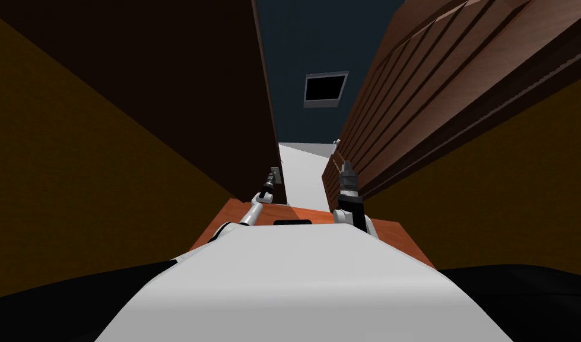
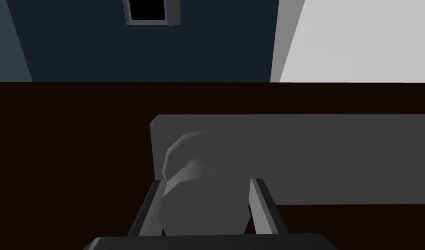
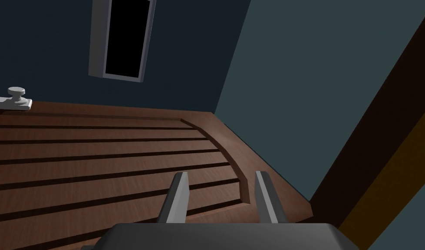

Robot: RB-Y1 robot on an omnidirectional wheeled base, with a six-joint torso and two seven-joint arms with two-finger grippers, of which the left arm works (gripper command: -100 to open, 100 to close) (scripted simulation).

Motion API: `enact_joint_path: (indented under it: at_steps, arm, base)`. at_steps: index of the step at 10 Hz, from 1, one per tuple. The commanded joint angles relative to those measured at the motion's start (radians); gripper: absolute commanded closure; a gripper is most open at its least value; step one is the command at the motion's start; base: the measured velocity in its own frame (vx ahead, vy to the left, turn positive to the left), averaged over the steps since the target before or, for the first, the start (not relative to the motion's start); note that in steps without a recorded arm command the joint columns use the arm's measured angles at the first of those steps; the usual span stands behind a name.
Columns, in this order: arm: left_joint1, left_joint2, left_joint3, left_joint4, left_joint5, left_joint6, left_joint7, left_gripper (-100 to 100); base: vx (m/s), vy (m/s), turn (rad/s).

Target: Push the door open

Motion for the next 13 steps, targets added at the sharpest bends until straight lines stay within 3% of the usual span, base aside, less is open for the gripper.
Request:
enact_joint_path:
  at_steps: [1,6,13]
  arm:
    - [0.001,0.0,0.0,0.0,0.0,0.0,0.0,100]
    - [0.002,0.003,0.01,0.004,0.002,0.003,-0.003,100]
    - [0.0,0.018,0.074,0.015,0.016,0.006,-0.022,100]
  base:
    - [-0.025,0.004,-0.004]
    - [0.011,-0.008,0.007]
    - [0.19,-0.085,0.051]
